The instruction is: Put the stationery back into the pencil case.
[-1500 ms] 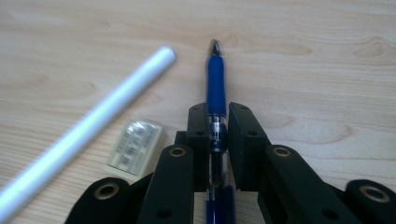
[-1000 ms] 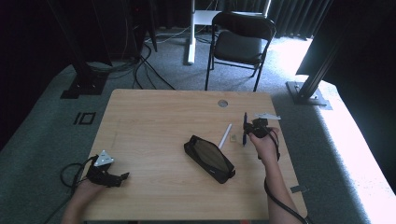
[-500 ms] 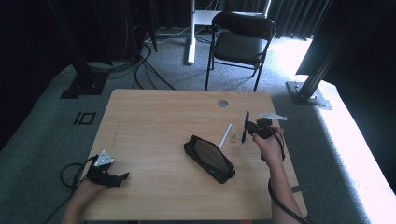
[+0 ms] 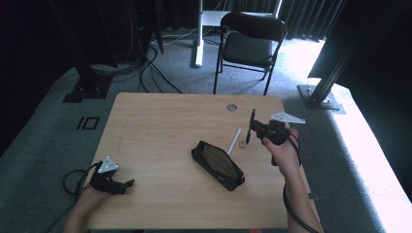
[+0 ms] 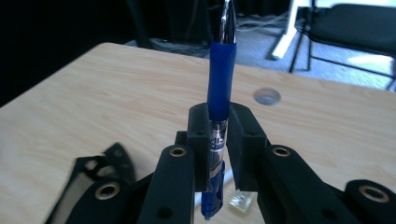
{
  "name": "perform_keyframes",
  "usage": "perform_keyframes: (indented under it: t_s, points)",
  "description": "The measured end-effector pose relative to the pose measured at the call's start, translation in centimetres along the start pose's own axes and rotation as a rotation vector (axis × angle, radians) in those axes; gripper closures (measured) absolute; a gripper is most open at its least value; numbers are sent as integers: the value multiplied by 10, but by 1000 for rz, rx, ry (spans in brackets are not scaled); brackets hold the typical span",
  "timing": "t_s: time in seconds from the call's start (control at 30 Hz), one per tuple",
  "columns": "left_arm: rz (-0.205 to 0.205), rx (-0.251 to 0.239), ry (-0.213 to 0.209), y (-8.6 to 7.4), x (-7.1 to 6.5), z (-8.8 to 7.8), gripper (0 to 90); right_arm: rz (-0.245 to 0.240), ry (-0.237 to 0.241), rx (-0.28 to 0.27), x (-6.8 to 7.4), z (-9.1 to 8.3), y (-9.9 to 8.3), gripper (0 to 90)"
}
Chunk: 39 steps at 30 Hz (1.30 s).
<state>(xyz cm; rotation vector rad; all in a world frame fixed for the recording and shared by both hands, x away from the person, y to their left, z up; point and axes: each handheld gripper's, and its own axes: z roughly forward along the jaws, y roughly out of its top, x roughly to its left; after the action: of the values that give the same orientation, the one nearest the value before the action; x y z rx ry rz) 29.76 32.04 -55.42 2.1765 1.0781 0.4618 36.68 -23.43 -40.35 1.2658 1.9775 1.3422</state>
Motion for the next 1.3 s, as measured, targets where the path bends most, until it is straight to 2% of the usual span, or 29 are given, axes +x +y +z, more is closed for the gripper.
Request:
perform_keyframes:
  t_s: [0.27,0.43,0.5,0.73,0.93,1.1,1.17,1.3]
  points:
    - [-3,0,-1,0,0,0,15,-61,130,-30,30,-19,11,796]
    - [-2,1,-1,0,0,0,16,-99,198,-15,44,-25,10,796]
    - [-3,1,-1,0,0,0,16,-98,221,-7,48,-25,8,796]
    - [-4,0,-1,0,0,0,16,-132,287,86,64,-15,-9,796]
    - [-2,-1,0,0,0,0,16,-174,286,189,70,5,-28,796]
    - [-4,-2,0,0,0,0,16,-189,297,290,76,25,-42,796]
    - [-4,-2,0,0,0,0,16,-211,291,326,80,35,-46,796]
    - [0,0,0,0,0,0,16,-220,281,378,84,52,-48,796]
